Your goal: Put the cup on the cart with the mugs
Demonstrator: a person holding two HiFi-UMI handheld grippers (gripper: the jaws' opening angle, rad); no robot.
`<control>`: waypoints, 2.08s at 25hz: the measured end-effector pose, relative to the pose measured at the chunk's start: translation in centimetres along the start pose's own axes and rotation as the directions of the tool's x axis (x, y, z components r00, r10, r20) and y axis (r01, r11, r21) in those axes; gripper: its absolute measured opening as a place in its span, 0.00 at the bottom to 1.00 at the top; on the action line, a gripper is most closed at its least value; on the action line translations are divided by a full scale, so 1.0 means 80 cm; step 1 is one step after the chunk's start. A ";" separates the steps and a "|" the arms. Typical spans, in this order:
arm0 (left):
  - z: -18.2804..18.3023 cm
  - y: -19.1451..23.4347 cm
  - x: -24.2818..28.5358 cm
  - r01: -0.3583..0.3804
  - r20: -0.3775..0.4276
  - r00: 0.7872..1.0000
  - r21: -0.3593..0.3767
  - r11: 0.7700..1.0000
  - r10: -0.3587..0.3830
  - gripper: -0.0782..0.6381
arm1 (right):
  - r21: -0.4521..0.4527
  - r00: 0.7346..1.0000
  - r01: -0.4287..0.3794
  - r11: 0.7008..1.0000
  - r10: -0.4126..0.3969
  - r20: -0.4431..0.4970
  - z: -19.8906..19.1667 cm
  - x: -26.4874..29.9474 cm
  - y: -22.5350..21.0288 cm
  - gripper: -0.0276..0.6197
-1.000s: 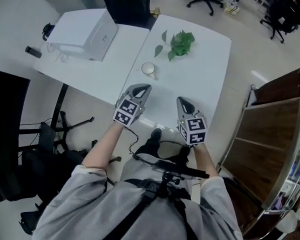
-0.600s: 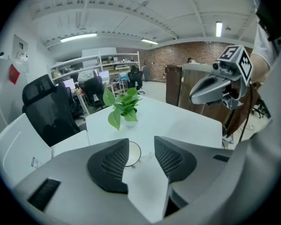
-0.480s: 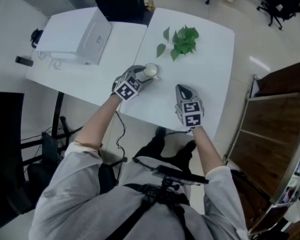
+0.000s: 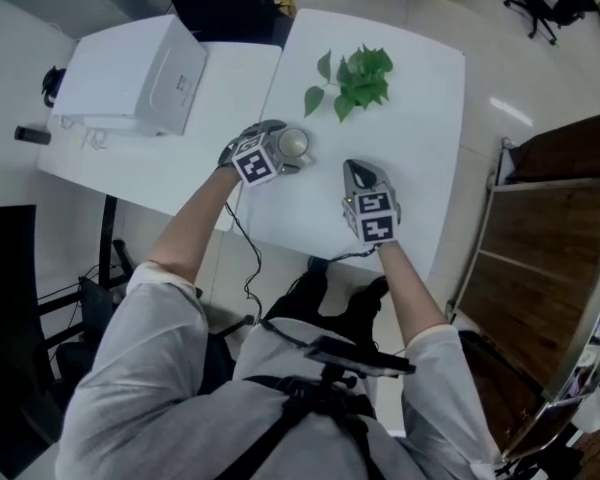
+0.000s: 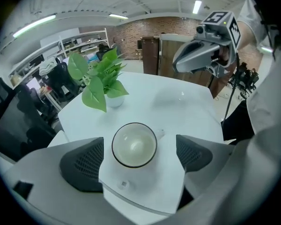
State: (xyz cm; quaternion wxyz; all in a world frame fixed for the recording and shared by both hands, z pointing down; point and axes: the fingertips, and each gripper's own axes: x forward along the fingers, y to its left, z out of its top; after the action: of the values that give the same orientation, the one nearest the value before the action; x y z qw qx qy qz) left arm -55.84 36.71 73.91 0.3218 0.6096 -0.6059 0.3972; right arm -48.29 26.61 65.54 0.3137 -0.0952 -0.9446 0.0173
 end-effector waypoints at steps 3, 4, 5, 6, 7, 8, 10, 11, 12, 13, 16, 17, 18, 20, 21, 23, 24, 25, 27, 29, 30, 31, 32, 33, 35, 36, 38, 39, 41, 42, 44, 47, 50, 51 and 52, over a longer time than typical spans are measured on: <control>0.002 0.011 0.013 0.003 -0.012 1.000 0.031 1.000 -0.003 0.77 | 0.010 1.000 0.011 1.000 -0.011 -0.016 -0.006 0.009 -0.006 0.05; 0.002 0.013 0.018 0.005 -0.019 1.000 0.044 0.999 -0.004 0.77 | 0.013 1.000 0.012 1.000 -0.012 -0.022 -0.008 0.012 -0.008 0.05; 0.002 0.013 0.022 0.009 -0.028 1.000 0.058 0.998 -0.008 0.77 | 0.016 1.000 0.012 1.000 -0.011 -0.027 -0.010 0.014 -0.009 0.05; 0.001 0.013 0.027 0.016 -0.039 0.999 0.069 0.998 -0.013 0.77 | 0.018 1.000 0.011 1.000 -0.011 -0.029 -0.011 0.016 -0.009 0.05; -0.001 0.013 0.031 0.024 -0.050 0.999 0.077 0.997 -0.020 0.77 | 0.019 0.999 0.011 1.000 -0.010 -0.030 -0.011 0.018 -0.010 0.05; -0.002 0.013 0.035 0.031 -0.061 0.998 0.083 0.996 -0.026 0.77 | 0.021 1.000 0.010 1.000 -0.010 -0.030 -0.010 0.019 -0.010 0.05; -0.005 0.011 0.042 0.044 -0.074 0.997 0.092 0.995 -0.038 0.77 | 0.032 1.000 0.008 0.999 -0.007 -0.030 -0.010 0.020 -0.010 0.05; -0.006 0.010 0.045 0.048 -0.077 0.996 0.093 0.994 -0.041 0.77 | 0.037 1.000 0.005 0.999 -0.004 -0.031 -0.010 0.020 -0.009 0.05; -0.007 0.010 0.047 0.048 -0.078 0.996 0.093 0.994 -0.041 0.77 | 0.041 1.000 0.003 0.999 -0.002 -0.031 -0.010 0.020 -0.009 0.05; -0.007 0.011 0.049 0.044 -0.078 0.996 0.094 0.995 -0.037 0.77 | 0.041 1.000 0.002 0.999 -0.001 -0.031 -0.009 0.021 -0.009 0.05; -0.007 0.014 0.051 0.029 -0.076 0.997 0.092 0.995 -0.022 0.68 | 0.041 0.999 0.003 0.999 -0.002 -0.034 -0.010 0.021 -0.010 0.05; -0.007 0.014 0.051 0.027 -0.074 0.997 0.082 0.996 -0.021 0.68 | 0.042 0.999 0.004 0.999 -0.002 -0.036 -0.010 0.021 -0.010 0.05; -0.007 0.014 0.051 0.025 -0.073 0.997 0.070 0.997 -0.020 0.68 | 0.042 0.999 0.004 0.999 -0.003 -0.039 -0.011 0.021 -0.011 0.05; -0.007 0.015 0.050 0.021 -0.072 0.997 0.056 0.998 -0.017 0.68 | 0.044 0.999 0.006 0.999 -0.004 -0.043 -0.012 0.022 -0.011 0.05; -0.007 0.014 0.050 0.018 -0.073 0.997 0.055 0.998 -0.014 0.68 | 0.044 0.999 0.006 0.999 -0.004 -0.044 -0.013 0.022 -0.012 0.05; -0.007 0.014 0.051 0.014 -0.076 0.997 0.051 0.999 -0.011 0.67 | 0.043 0.999 0.005 0.999 -0.003 -0.045 -0.014 0.022 -0.012 0.05; -0.008 0.014 0.050 0.013 -0.076 0.997 0.044 0.999 -0.010 0.68 | 0.041 0.999 0.004 0.999 -0.002 -0.045 -0.014 0.022 -0.011 0.05; -0.008 0.013 0.049 0.012 -0.075 0.997 0.034 0.999 -0.010 0.67 | 0.037 0.999 0.001 0.999 0.000 -0.046 -0.014 0.022 -0.010 0.05; -0.010 0.014 0.043 0.007 -0.068 0.998 0.009 1.000 -0.006 0.67 | 0.024 0.999 -0.006 1.000 0.007 -0.050 -0.015 0.020 -0.007 0.05; -0.009 0.016 0.033 -0.005 -0.051 0.999 -0.027 1.000 0.004 0.67 | 0.014 0.999 -0.013 1.000 0.014 -0.051 -0.014 0.018 -0.005 0.05; -0.007 0.017 0.027 -0.012 -0.038 0.999 -0.048 0.999 0.010 0.67 | 0.012 0.999 -0.015 1.000 0.016 -0.050 -0.013 0.017 -0.004 0.05; -0.004 0.017 0.020 -0.016 -0.023 1.000 -0.069 0.998 0.015 0.67 | 0.010 0.999 -0.016 1.000 0.016 -0.049 -0.012 0.014 -0.003 0.05; -0.001 0.016 0.013 -0.018 -0.006 1.000 -0.086 0.996 0.017 0.67 | 0.006 0.999 -0.016 1.000 0.016 -0.047 -0.011 0.012 -0.002 0.05; 0.003 0.014 0.005 -0.021 0.008 1.000 -0.099 0.995 0.022 0.67 | 0.000 0.999 -0.014 1.000 0.014 -0.046 -0.009 0.008 -0.002 0.05; 0.007 0.011 -0.015 -0.039 0.024 0.999 -0.116 0.992 0.042 0.67 | -0.016 0.999 -0.009 1.000 0.009 -0.043 -0.006 0.001 0.000 0.05; 0.009 0.007 -0.025 -0.045 0.035 0.998 -0.129 0.991 0.049 0.67 | -0.023 0.999 -0.010 1.000 0.009 -0.041 -0.005 -0.004 0.002 0.05; 0.014 -0.001 -0.047 -0.059 0.062 0.996 -0.163 0.985 0.070 0.67 | -0.040 0.999 -0.018 0.999 0.016 -0.037 -0.001 -0.013 0.008 0.05; 0.019 -0.004 -0.057 -0.070 0.078 0.993 -0.179 0.981 0.085 0.67 | -0.050 0.999 -0.022 0.999 0.020 -0.035 0.001 -0.019 0.009 0.05; 0.033 -0.007 -0.073 -0.096 0.118 0.985 -0.209 0.973 0.122 0.67 | -0.065 0.999 -0.024 0.998 0.023 -0.028 0.004 -0.030 0.009 0.05; 0.039 -0.008 -0.080 -0.111 0.138 0.980 -0.226 0.968 0.144 0.67 | -0.064 0.999 -0.024 0.998 0.023 -0.025 0.005 -0.036 0.008 0.05; 0.048 -0.011 -0.096 -0.140 0.166 0.968 -0.260 0.955 0.187 0.67 | -0.045 1.000 -0.023 0.999 0.022 -0.019 0.005 -0.047 0.008 0.05; 0.059 -0.022 -0.115 -0.161 0.204 0.952 -0.304 0.939 0.229 0.67 | -0.014 1.000 -0.008 1.000 0.008 -0.003 0.002 -0.066 0.005 0.05; 0.071 -0.034 -0.128 -0.169 0.243 0.935 -0.332 0.928 0.258 0.67 | 0.004 1.000 0.020 1.000 -0.020 0.016 0.002 -0.085 -0.003 0.05; 0.078 -0.039 -0.132 -0.167 0.259 0.930 -0.338 0.926 0.263 0.67 | 0.013 0.999 0.034 0.999 -0.035 0.019 0.004 -0.093 -0.007 0.05; 0.085 -0.043 -0.135 -0.165 0.275 0.924 -0.342 0.925 0.266 0.67 | 0.022 0.999 0.048 0.999 -0.049 0.024 0.004 -0.100 -0.011 0.05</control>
State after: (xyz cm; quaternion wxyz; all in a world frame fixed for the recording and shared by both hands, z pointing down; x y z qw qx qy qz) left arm -51.20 36.15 61.54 0.2666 0.5355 -0.7685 0.2269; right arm -42.39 24.25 60.65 0.3035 -0.0686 -0.9501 0.0210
